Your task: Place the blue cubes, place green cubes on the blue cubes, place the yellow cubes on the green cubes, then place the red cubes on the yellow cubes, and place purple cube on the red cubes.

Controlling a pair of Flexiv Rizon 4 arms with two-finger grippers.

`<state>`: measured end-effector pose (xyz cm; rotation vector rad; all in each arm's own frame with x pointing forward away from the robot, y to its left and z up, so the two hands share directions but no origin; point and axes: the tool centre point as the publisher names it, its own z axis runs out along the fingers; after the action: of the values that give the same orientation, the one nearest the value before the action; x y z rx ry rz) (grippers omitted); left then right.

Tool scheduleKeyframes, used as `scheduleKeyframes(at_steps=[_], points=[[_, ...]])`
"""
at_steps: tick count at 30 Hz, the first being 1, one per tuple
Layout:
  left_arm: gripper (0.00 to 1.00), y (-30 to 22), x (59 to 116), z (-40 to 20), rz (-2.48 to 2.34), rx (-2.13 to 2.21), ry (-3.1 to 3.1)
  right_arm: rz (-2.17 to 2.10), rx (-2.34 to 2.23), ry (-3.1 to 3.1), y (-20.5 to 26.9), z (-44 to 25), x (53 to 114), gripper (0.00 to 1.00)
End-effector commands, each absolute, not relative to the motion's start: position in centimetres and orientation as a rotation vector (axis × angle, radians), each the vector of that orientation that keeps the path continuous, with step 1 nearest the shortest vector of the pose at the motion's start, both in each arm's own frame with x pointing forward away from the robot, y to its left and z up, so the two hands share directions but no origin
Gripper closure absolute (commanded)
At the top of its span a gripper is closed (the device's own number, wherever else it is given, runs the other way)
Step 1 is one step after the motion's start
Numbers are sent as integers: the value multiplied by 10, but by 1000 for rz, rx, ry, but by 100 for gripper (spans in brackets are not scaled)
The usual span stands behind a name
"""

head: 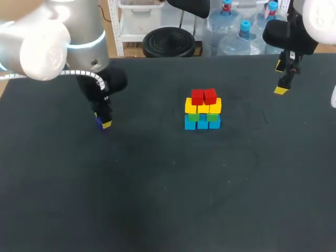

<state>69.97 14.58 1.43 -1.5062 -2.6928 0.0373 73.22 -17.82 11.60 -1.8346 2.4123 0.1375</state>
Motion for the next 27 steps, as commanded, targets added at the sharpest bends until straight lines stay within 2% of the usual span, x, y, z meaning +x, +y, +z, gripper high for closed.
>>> scheduleKeyframes(at_steps=[1,12,20,27], points=[[100,133,702,39,16,-1544,-2620,133,-1830,2411,-178,116,730,0],[100,71,701,128,-49,-1840,-2455,133,-1830,2411,-178,116,730,0],[100,24,704,164,-27,-1960,-2362,133,-1830,2411,-178,116,730,0],[100,-15,705,170,-5,-2033,-2299,133,-1830,2411,-178,116,730,0]])
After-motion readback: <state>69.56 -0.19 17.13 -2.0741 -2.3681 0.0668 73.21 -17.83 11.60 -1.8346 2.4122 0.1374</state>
